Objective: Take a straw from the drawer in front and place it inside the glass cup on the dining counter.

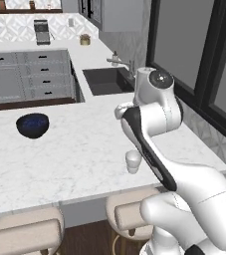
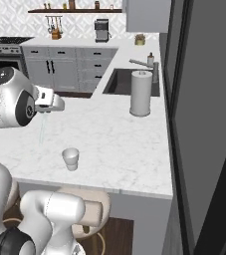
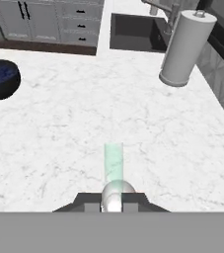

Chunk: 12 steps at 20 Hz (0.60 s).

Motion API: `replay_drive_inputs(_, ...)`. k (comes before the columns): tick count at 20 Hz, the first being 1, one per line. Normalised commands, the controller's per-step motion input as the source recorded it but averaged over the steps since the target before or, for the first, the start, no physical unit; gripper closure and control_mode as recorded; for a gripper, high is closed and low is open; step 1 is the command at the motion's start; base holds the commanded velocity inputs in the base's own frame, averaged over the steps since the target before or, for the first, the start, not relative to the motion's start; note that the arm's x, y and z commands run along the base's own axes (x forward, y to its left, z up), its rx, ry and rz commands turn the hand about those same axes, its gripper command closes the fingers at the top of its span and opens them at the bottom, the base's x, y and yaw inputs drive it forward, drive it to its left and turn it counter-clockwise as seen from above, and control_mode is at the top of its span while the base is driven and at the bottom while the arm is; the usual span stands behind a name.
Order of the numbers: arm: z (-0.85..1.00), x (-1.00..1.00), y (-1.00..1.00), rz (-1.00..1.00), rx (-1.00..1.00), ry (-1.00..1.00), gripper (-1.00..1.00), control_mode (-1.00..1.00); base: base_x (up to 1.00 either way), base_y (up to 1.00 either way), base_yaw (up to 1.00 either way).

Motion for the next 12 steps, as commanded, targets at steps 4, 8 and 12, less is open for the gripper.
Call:
replay_drive_inputs(4,0.22,-0.21,0.0,-0.11,0.0,-0.16,1.0,-1.0,0.0,0.0,0.0)
replay_drive_inputs(8,0.06,-0.11,0.02,-0.15,-0.06,-0.14,1.0,-1.0,0.0,0.0,0.0)
replay_drive_inputs(12,0.0,0.05,0.11,-0.24,-0.13,-0.07,1.0,-1.0,0.0,0.0,0.0)
